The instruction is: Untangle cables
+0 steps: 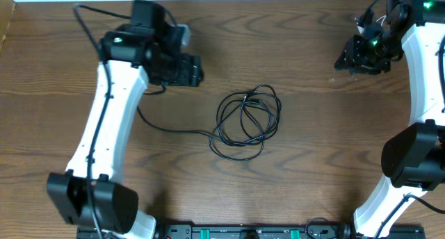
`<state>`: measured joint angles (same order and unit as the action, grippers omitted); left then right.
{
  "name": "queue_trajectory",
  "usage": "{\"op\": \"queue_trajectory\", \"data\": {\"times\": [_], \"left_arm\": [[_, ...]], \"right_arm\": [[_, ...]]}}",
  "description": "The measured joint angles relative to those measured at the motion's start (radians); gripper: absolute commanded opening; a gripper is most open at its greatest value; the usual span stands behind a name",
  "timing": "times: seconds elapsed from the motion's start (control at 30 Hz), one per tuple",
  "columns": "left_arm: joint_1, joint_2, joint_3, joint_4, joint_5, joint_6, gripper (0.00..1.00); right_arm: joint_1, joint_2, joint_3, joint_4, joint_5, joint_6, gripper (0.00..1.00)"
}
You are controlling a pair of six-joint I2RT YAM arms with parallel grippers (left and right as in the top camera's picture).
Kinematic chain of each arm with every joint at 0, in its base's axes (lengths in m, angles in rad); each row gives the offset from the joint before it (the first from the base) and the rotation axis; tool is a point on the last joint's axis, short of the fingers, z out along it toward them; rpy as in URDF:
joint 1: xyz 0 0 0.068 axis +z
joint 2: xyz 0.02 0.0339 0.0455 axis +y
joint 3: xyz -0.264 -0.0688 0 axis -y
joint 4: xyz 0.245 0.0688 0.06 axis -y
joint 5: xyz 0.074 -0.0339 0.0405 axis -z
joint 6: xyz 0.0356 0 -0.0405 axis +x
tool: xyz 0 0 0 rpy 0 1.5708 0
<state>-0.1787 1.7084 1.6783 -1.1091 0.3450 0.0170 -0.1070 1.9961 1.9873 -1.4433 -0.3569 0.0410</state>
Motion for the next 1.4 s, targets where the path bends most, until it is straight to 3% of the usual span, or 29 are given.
{"op": "queue_trajectory", "data": {"times": [0.3, 0.67, 0.83, 1.03, 1.13, 1.4], "left_arm": [[-0.130, 0.175, -0.015, 0.027, -0.007, 0.069, 0.71], [-0.140, 0.381, -0.016, 0.069, 0.005, 0.095, 0.66], [-0.150, 0.434, -0.017, 0.095, 0.018, 0.103, 0.48], [-0.153, 0.463, -0.018, 0.128, 0.024, 0.114, 0.13], [-0.154, 0.463, -0.017, 0.127, 0.024, 0.115, 0.09], [-0.153, 0.436, 0.069, 0.062, 0.051, 0.107, 0.08]], "right_arm": [[0.000, 0.000, 0.000, -0.002, 0.007, 0.000, 0.40], [0.000, 0.000, 0.000, -0.003, 0.010, 0.000, 0.43], [0.000, 0.000, 0.000, -0.003, 0.011, 0.000, 0.42], [0.000, 0.000, 0.000, -0.002, 0.011, 0.000, 0.43], [0.002, 0.000, 0.000, -0.001, 0.010, 0.000, 0.43], [0.077, 0.000, 0.000, 0.031, 0.006, 0.000, 0.43]]}}
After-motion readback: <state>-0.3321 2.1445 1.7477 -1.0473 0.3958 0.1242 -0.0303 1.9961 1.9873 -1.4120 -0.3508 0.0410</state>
